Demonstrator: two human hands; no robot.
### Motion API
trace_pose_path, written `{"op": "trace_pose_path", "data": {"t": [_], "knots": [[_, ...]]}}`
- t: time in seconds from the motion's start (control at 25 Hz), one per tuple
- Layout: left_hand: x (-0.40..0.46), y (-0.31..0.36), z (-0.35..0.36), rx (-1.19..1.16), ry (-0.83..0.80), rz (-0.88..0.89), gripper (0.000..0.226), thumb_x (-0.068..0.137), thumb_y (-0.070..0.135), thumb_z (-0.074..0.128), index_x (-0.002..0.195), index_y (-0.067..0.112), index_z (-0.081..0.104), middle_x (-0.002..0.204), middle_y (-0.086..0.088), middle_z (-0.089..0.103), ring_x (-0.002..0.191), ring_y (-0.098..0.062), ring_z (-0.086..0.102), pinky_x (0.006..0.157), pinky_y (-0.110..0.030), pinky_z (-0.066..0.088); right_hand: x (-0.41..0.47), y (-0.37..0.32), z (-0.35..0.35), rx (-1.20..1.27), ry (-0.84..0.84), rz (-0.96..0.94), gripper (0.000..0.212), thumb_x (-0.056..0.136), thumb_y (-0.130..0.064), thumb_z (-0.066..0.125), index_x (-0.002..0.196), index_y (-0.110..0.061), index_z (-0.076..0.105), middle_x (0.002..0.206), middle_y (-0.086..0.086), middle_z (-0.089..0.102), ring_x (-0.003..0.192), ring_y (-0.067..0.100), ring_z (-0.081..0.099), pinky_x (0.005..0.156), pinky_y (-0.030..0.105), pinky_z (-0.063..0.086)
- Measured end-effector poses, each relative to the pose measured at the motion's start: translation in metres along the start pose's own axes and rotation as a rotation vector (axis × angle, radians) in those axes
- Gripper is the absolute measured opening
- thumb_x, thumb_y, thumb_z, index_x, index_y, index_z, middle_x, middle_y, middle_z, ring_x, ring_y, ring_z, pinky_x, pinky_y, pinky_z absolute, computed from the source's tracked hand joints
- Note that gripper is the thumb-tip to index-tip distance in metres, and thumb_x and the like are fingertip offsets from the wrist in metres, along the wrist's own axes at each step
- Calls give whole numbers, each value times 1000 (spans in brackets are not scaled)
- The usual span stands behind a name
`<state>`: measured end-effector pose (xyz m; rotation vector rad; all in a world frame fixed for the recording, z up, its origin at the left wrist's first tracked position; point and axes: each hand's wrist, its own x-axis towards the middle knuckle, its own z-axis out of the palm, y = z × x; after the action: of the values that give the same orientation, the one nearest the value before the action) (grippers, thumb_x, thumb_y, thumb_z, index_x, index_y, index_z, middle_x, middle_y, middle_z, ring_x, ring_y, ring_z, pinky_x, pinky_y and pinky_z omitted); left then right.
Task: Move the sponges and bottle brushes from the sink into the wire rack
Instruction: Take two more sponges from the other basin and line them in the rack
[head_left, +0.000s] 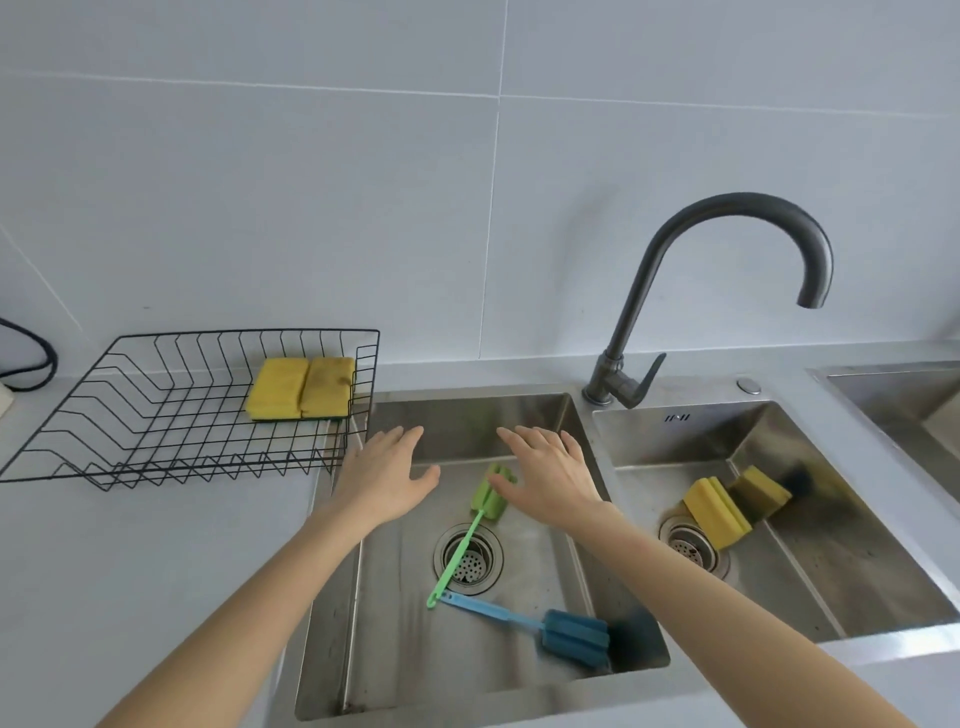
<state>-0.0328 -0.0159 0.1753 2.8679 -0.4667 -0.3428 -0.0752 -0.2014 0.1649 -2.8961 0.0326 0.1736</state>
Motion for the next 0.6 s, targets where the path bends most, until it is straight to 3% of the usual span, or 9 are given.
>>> {"op": "trace_pose_path", "data": {"t": [0.6], "knots": [[-1, 38, 14, 67, -117, 253, 66, 91, 47, 37, 147, 20, 15, 156, -6, 19, 144, -24, 20, 118, -46, 20, -70, 26, 13, 79, 98, 294, 63, 91, -46, 44, 146, -23, 24, 153, 5, 31, 142, 23, 24, 119, 44, 11]]}}
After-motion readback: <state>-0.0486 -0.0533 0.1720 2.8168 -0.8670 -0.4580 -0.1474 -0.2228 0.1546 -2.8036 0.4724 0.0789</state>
